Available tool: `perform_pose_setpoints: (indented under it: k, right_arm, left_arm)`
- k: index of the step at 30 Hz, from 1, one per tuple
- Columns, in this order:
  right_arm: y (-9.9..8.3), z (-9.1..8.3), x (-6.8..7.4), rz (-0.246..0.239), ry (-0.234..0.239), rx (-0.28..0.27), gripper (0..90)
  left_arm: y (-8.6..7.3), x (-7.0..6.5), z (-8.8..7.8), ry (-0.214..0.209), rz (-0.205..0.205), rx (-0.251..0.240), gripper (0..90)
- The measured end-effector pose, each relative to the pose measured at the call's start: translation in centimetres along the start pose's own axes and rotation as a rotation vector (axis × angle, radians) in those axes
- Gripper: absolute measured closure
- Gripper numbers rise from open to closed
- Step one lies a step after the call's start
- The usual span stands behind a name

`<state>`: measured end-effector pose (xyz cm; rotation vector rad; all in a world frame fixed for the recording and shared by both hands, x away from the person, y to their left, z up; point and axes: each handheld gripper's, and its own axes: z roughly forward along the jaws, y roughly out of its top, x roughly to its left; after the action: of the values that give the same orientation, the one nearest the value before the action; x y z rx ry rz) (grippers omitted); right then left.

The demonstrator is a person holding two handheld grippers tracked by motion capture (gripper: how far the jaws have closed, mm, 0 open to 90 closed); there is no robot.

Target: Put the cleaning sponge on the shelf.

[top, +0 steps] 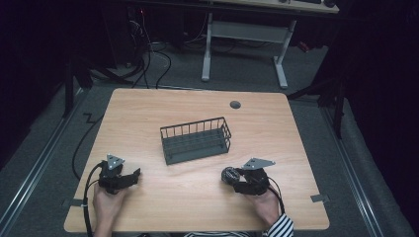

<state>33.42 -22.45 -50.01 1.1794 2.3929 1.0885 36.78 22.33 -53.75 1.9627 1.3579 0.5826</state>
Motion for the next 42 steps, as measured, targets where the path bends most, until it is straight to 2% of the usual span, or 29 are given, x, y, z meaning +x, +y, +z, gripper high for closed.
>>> perform_pose_setpoints:
  k: [8, 27, 37, 42]
  right_arm:
    - [1.6, -1.1, -0.3, 0.011, 0.017, -0.039, 46.4]
    - [4.7, -2.7, -1.4, 0.029, 0.067, -0.077, 46.4]
    - [5.7, -2.7, -2.1, 0.057, 0.113, -0.085, 46.3]
    - [6.7, -2.8, -2.2, 0.044, 0.118, -0.09, 46.3]
  left_arm:
    - [0.0, 0.0, 0.0, -0.001, 0.002, -0.001, 24.2]
    - [0.0, 0.0, 0.0, -0.002, 0.002, 0.0, 24.2]
    - [0.0, 0.0, 0.0, -0.001, 0.002, 0.0, 24.2]
    - [0.0, 0.0, 0.0, -0.001, 0.002, -0.001, 24.2]
